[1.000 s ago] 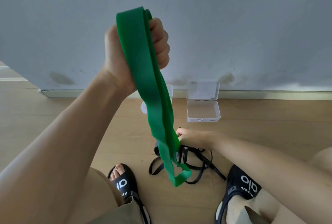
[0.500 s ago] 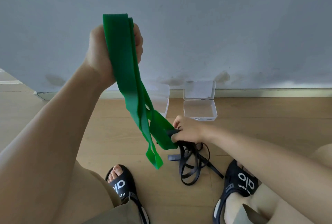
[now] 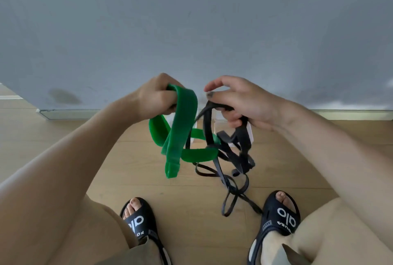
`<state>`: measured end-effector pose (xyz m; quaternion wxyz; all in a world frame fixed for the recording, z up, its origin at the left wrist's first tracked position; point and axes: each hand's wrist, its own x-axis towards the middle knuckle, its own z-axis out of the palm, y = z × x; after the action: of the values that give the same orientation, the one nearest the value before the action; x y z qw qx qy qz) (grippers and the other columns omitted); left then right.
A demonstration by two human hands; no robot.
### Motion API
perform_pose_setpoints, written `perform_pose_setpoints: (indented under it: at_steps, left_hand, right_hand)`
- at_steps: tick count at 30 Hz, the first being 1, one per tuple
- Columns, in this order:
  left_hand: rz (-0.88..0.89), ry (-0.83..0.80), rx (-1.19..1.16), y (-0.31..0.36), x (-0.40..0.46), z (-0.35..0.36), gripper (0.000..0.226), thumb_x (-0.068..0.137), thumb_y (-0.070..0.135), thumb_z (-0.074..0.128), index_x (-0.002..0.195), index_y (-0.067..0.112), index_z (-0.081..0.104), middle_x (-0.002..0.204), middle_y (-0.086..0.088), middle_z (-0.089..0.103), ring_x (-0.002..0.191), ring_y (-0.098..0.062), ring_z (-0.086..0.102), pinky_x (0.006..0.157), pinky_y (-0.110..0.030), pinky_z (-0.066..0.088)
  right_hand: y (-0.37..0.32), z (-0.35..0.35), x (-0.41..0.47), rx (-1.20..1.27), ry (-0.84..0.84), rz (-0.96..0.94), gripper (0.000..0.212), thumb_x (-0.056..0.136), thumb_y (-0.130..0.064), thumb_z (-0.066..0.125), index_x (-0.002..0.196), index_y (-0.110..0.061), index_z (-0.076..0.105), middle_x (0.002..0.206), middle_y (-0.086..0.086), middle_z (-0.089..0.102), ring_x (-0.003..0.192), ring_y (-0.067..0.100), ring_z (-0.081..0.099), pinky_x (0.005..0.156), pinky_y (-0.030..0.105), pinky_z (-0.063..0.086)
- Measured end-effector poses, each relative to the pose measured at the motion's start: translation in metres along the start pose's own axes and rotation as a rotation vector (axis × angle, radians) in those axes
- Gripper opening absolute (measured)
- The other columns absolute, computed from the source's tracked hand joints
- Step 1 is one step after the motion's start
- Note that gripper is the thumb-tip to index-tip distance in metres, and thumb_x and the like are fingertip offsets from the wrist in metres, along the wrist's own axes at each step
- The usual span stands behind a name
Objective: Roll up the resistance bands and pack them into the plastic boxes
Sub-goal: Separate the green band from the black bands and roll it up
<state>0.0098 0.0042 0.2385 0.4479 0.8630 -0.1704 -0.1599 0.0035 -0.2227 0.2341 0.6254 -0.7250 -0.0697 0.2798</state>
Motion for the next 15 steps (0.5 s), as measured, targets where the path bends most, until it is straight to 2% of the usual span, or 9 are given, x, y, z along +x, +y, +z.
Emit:
perform_pose_setpoints:
  at_steps: [2, 6, 10, 13, 15]
  left_hand:
    - [-0.023, -0.035, 0.078, -0.002, 0.002, 0.003, 0.015, 0.066, 0.013, 0.046, 0.052, 0.009, 0.042, 0.046, 0.005, 0.035, 0.044, -0.013, 0.028, 0.045, -0.019, 0.026]
    - [-0.069, -0.022, 0.154, -0.007, 0.003, -0.003, 0.019, 0.065, 0.022, 0.050, 0.052, 0.010, 0.041, 0.049, -0.001, 0.035, 0.047, -0.017, 0.027, 0.046, -0.023, 0.025]
    - [-0.117, -0.002, 0.199, -0.013, 0.004, -0.011, 0.021, 0.066, 0.023, 0.051, 0.052, 0.012, 0.040, 0.052, -0.005, 0.034, 0.052, -0.019, 0.026, 0.054, -0.032, 0.024]
    - [-0.166, -0.013, 0.281, -0.018, 0.001, -0.013, 0.024, 0.066, 0.025, 0.053, 0.048, 0.018, 0.038, 0.050, 0.000, 0.033, 0.050, -0.019, 0.026, 0.057, -0.034, 0.024]
    - [-0.169, -0.005, 0.276, -0.017, 0.000, -0.016, 0.023, 0.066, 0.024, 0.053, 0.049, 0.018, 0.038, 0.050, -0.001, 0.034, 0.050, -0.019, 0.025, 0.055, -0.031, 0.023]
  right_hand:
    - [-0.008, -0.006, -0.007, 0.031, 0.054, -0.056, 0.021, 0.104, -0.015, 0.057, 0.123, -0.006, 0.056, 0.068, -0.001, 0.041, 0.044, 0.008, 0.027, 0.041, 0.023, 0.028]
    - [-0.029, -0.030, -0.019, 0.316, 0.167, -0.230, 0.012, 0.104, -0.015, 0.053, 0.113, -0.012, 0.059, 0.060, -0.003, 0.042, 0.037, 0.003, 0.024, 0.038, 0.018, 0.023]
    - [-0.040, -0.048, -0.034, 0.524, 0.179, -0.351, 0.014, 0.103, -0.024, 0.052, 0.102, -0.018, 0.064, 0.058, -0.009, 0.041, 0.035, 0.002, 0.025, 0.038, 0.015, 0.021]
    - [-0.048, -0.074, -0.046, 0.718, 0.065, -0.473, 0.019, 0.107, -0.031, 0.047, 0.106, -0.019, 0.062, 0.059, -0.013, 0.045, 0.035, 0.004, 0.032, 0.035, 0.015, 0.025]
    - [-0.050, -0.089, -0.050, 0.683, 0.055, -0.454, 0.020, 0.108, -0.032, 0.046, 0.106, -0.020, 0.061, 0.062, -0.012, 0.049, 0.035, 0.004, 0.032, 0.035, 0.016, 0.026]
